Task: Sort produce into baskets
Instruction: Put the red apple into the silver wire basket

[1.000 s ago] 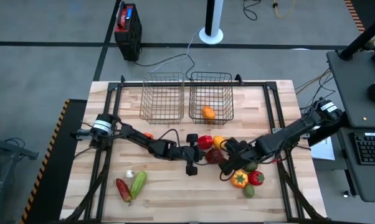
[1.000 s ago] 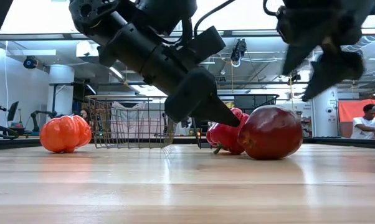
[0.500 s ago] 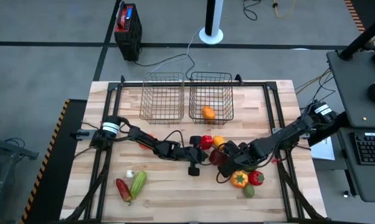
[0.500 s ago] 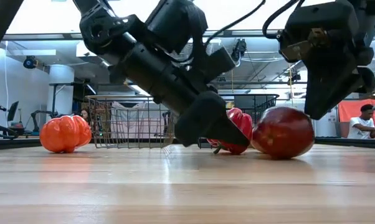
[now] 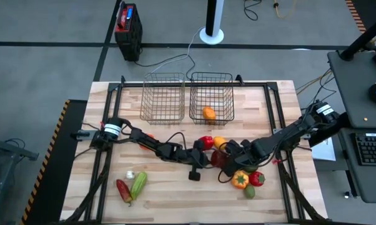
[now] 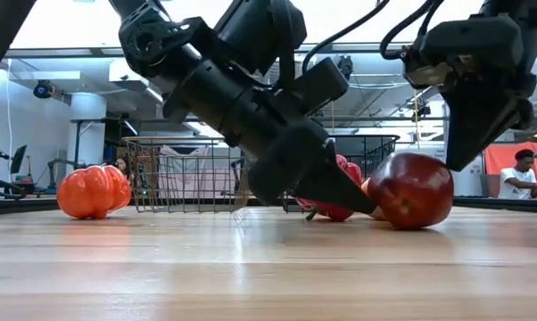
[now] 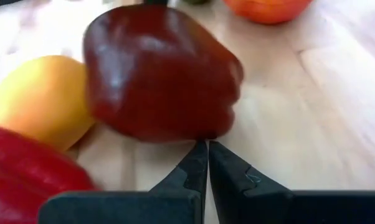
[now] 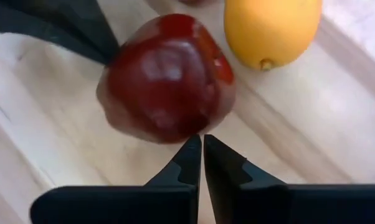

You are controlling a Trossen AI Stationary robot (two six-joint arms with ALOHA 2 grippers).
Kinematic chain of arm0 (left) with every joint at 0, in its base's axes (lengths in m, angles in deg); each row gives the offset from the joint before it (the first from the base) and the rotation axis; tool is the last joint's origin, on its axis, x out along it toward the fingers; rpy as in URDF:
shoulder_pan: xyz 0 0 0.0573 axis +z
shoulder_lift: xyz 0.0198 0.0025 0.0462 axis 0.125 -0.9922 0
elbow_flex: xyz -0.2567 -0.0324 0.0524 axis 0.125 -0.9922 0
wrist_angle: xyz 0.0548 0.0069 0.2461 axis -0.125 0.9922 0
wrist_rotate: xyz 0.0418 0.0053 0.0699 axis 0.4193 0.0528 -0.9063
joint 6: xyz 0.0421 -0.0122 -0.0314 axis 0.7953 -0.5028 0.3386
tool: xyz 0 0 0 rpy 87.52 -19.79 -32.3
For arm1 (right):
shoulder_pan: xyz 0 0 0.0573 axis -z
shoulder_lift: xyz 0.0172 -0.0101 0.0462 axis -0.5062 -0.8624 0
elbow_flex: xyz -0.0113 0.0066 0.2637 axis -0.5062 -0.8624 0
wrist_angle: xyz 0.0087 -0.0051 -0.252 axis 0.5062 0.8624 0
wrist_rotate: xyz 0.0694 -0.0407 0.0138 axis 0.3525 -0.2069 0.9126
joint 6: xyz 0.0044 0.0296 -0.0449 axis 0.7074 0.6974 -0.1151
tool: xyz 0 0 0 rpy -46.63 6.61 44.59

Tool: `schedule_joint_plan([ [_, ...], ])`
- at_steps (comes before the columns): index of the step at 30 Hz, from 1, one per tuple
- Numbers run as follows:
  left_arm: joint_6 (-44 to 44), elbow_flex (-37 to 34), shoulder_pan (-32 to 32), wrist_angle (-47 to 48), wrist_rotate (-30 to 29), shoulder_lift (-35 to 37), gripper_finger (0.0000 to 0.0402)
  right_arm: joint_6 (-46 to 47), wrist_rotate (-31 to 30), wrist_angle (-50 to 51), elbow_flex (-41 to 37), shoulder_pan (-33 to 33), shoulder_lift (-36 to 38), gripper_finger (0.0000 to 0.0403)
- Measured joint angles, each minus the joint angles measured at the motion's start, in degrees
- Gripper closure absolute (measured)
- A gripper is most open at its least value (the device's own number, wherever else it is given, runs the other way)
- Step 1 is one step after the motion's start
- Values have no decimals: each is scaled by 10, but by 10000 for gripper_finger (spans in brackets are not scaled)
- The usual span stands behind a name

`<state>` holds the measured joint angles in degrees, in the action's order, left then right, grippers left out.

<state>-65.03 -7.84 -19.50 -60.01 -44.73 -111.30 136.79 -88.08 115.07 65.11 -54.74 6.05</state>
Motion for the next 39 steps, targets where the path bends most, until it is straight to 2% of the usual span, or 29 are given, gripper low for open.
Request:
schedule_joint_plan([
  [10,1,6,-1,22,12,0,402,-51,-63,-7,-2,4,0,390],
  [15,1,6,-3,22,12,0,402,-60,-71,-4,-1,6,0,390],
  [23,2,7,-12,23,12,0,402,0,-62,91,64,8,1,390],
  [30,17,7,-13,38,12,4,402,-9,-31,134,137,7,-4,390],
  [35,64,2,-15,120,12,39,402,30,-17,160,163,12,-21,390],
  [39,93,-39,-15,132,12,84,402,68,11,174,163,13,-23,390],
])
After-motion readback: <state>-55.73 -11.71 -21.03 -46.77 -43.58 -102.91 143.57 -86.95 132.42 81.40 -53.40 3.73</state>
